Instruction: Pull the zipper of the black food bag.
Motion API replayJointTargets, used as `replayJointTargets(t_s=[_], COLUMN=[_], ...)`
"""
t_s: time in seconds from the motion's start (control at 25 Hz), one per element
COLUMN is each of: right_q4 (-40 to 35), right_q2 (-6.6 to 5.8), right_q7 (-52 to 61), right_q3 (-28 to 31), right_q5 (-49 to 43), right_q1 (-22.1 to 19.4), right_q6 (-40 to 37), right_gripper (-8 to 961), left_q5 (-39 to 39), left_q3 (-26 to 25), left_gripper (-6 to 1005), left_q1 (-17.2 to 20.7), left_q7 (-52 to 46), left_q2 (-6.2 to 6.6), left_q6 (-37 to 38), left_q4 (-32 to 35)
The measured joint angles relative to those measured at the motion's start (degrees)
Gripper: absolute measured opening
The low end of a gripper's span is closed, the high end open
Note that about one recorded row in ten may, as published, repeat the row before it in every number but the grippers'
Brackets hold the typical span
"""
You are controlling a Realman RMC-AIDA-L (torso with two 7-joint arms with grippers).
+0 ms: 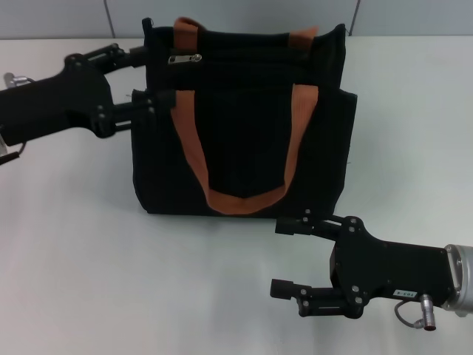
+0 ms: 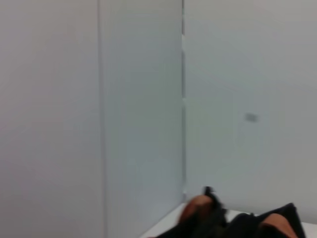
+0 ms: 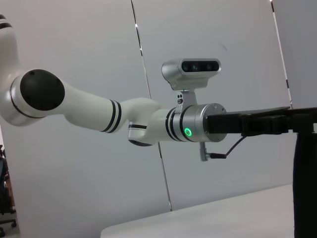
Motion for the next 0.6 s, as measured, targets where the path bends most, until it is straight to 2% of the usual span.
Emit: replayJointTargets(t_s=[0.16, 0.24, 0.28, 0.36, 0.44, 0.6], right_q4=[0.02, 0.02, 0.04, 0.20, 0.68, 1.43], right_q2=[0.00, 0.00, 0.03, 0.10, 0.12, 0.16], right_q7=[-0.03, -0.04, -0.06, -0.19, -0.41, -0.52], right_q3=[0.00, 0.00, 0.00, 0.00, 0.00, 0.00], right_q5=[0.05, 0.07, 0.08, 0.17, 0.60, 1.03], right_q1=[0.01, 0.01, 0.01, 0.03, 0.20, 0.55], right_q6=[0.01, 0.00, 0.01, 0.04, 0.15, 1.08], right_gripper=[826, 826, 826, 826, 826, 826], left_q5=[-0.28, -0.28, -0.30, -0.30, -0.21, 1.21], left_q3=[-3.49, -3.49, -6.80, -8.11, -8.41, -7.27], left_gripper=[808, 808, 808, 809, 809, 809], left_q1=[0.61, 0.61, 0.39, 0.37, 0.51, 0.80], left_q7=[-0.03, -0.03, -0.04, -0.05, -0.04, 0.39], left_q2=[-0.55, -0.55, -0.55, -0.53, -0.51, -0.45], left_q6=[-2.70, -2.70, -3.65, -5.84, -10.58, -12.45], left_q4=[1.33, 1.33, 1.10, 1.08, 1.01, 0.93])
